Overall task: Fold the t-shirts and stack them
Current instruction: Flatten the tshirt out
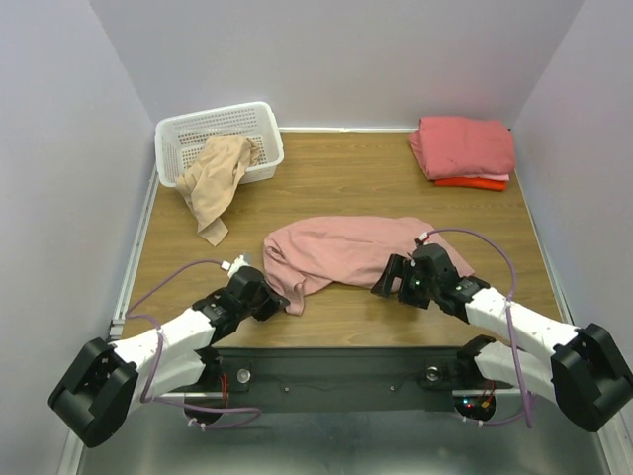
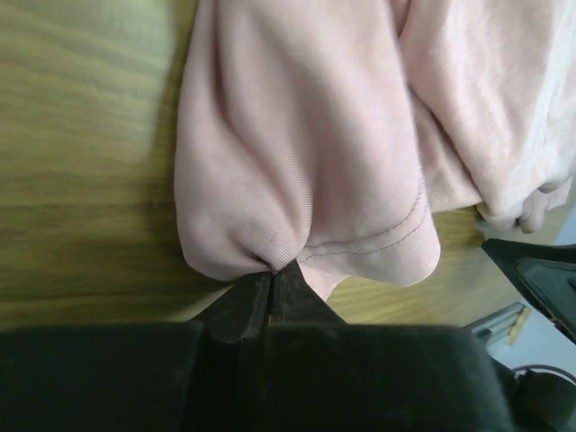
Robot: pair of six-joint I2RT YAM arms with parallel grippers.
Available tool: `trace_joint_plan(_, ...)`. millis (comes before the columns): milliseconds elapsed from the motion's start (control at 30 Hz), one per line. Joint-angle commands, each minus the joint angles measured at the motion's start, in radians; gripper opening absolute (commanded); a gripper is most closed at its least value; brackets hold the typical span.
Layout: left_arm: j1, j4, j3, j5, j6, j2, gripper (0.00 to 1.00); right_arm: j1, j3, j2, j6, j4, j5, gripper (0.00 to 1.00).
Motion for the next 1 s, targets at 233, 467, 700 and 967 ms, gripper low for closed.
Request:
trace_joint_plan(233,-0.004,-0.063,0.085,-0.159,-0.001,0.08,0.0,0.037,0.006,0.101,0.119,0.121,0.358,0.85)
trace_joint_plan(467,-0.004,-0.143,0.074,-0.206,0.004,-0.101,0.0,0.043,0.038,0.193,0.119,0.198,0.268,0.17)
trace_joint_plan(700,-0.004,-0.347,0.234,-0.375,0.064,-0.296,0.0,0.048,0.169,-0.057,0.003,0.054,0.304,0.0)
trace_joint_plan(967,-0.001,-0.512,0.593,-0.577,0.186,-0.324,0.0,0.048,0.489,-0.197,-0.126,-0.115,0.583,0.0)
